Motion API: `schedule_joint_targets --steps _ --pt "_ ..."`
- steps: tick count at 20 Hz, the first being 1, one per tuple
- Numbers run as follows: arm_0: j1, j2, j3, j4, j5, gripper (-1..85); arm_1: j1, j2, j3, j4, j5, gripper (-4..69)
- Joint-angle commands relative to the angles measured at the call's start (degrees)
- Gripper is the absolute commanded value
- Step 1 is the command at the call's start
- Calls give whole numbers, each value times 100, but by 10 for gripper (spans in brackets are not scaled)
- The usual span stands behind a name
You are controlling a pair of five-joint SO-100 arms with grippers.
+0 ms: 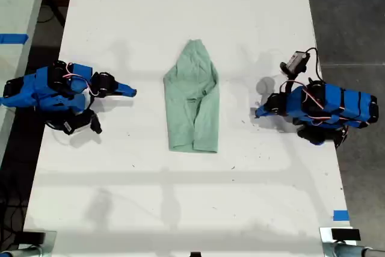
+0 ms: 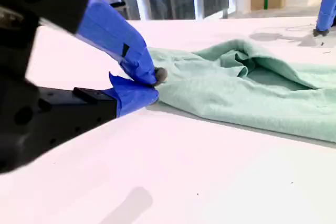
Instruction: Fold t shirt
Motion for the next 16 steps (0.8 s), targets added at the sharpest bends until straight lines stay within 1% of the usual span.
schedule_joint_targets --steps 1,5,12,16 --pt "-88 53 -44 62 -141 -1 44 62 -132 149 -220 1" --pt "18 53 -44 18 -105 -1 -176 62 -70 176 -105 5" --pt "70 53 -44 0 -105 -1 -123 70 -123 237 -325 11" --pt "70 53 -44 0 -105 -1 -132 70 -123 255 -246 11"
